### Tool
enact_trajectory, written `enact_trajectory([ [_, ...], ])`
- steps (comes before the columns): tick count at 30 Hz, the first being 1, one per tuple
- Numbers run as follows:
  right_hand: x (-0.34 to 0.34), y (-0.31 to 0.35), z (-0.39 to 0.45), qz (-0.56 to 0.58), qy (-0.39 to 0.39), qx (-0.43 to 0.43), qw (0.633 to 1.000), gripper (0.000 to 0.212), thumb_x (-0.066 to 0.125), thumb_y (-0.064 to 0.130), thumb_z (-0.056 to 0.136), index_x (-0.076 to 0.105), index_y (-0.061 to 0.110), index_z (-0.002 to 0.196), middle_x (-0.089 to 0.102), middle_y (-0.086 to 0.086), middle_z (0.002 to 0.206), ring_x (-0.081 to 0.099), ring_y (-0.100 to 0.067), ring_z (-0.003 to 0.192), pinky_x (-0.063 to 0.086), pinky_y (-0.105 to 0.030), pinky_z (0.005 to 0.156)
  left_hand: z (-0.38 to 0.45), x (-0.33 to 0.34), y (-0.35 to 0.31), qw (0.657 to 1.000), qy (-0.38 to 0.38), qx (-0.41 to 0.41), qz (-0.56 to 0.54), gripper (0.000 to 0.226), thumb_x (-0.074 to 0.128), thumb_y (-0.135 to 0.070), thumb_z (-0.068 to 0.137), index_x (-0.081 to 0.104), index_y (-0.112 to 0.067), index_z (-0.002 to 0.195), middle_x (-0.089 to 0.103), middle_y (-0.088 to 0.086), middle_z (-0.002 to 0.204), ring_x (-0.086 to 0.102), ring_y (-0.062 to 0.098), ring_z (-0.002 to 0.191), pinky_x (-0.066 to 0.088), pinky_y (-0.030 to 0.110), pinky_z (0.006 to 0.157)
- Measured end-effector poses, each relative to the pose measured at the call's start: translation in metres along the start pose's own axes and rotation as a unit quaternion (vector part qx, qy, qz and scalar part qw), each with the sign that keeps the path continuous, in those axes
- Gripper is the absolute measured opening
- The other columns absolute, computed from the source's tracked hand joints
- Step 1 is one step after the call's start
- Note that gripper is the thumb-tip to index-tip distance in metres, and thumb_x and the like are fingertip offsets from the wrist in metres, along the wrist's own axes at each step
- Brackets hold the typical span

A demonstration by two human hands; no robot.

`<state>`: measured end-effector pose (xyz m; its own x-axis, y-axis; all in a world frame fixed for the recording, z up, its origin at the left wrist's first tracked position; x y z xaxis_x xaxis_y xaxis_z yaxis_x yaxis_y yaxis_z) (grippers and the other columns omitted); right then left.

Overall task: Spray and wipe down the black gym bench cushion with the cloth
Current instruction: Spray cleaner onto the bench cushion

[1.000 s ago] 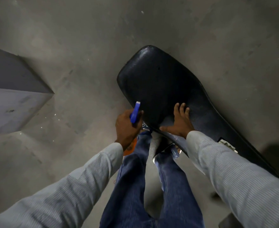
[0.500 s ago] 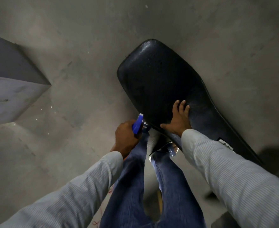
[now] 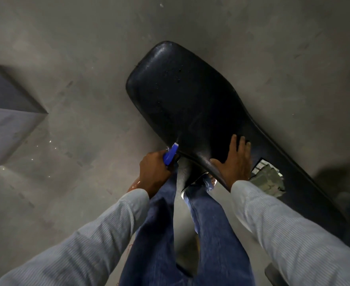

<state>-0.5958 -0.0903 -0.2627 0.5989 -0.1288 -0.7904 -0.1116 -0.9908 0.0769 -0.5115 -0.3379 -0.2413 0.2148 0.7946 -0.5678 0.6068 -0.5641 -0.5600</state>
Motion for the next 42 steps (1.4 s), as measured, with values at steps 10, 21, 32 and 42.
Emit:
enact_trajectory([
  [10,0.007,0.0,0.001,-0.038,0.027,0.018,0.999,0.13,0.089,0.045,0.085,-0.001,0.015,0.174,-0.002,-0.02,0.181,0.003,-0.051,0.166,0.038,-0.07,0.122,0.014,0.002,-0.037,0.993,-0.082,0.017,-0.078,0.05,0.058,-0.075,0.084,0.065,-0.028,0.1,0.071,-0.003,0.081,0.068,0.025,0.076,0.06,0.05,0.078],
  [21,0.015,0.0,0.005,-0.066,0.031,0.012,0.997,0.133,0.087,0.052,0.086,-0.006,0.012,0.173,-0.006,-0.023,0.18,0.003,-0.054,0.165,0.04,-0.071,0.121,0.023,0.01,-0.052,0.998,-0.032,0.034,-0.038,0.05,0.05,-0.071,0.091,0.068,-0.024,0.091,0.068,-0.001,0.077,0.066,0.024,0.072,0.059,0.051,0.079],
  [32,0.011,-0.01,0.004,-0.035,0.032,-0.002,0.999,0.129,0.083,0.055,0.088,-0.006,0.018,0.174,-0.006,-0.018,0.182,0.0,-0.049,0.167,0.038,-0.066,0.125,0.021,0.045,-0.057,0.989,0.09,0.068,0.097,0.018,0.075,-0.039,0.096,0.069,-0.022,0.095,0.065,-0.002,0.079,0.057,0.014,0.068,0.046,0.03,0.072],
  [42,0.008,-0.031,-0.004,0.031,0.009,-0.011,0.999,0.129,0.088,0.048,0.086,-0.001,0.02,0.175,-0.003,-0.014,0.183,-0.003,-0.041,0.169,0.025,-0.059,0.134,0.014,0.053,-0.069,0.985,0.096,0.08,0.116,0.015,0.075,-0.03,0.096,0.071,-0.016,0.101,0.066,0.0,0.08,0.057,0.013,0.067,0.042,0.027,0.071],
])
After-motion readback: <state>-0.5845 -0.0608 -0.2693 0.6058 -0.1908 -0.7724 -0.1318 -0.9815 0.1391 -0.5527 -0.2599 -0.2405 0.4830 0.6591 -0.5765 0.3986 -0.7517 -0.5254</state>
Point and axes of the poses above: each hand's wrist, its own z-axis towards the middle knuckle, its own x-axis out of the palm, y = z × x, the point moved 3 cm from there along z, towards the middle knuckle
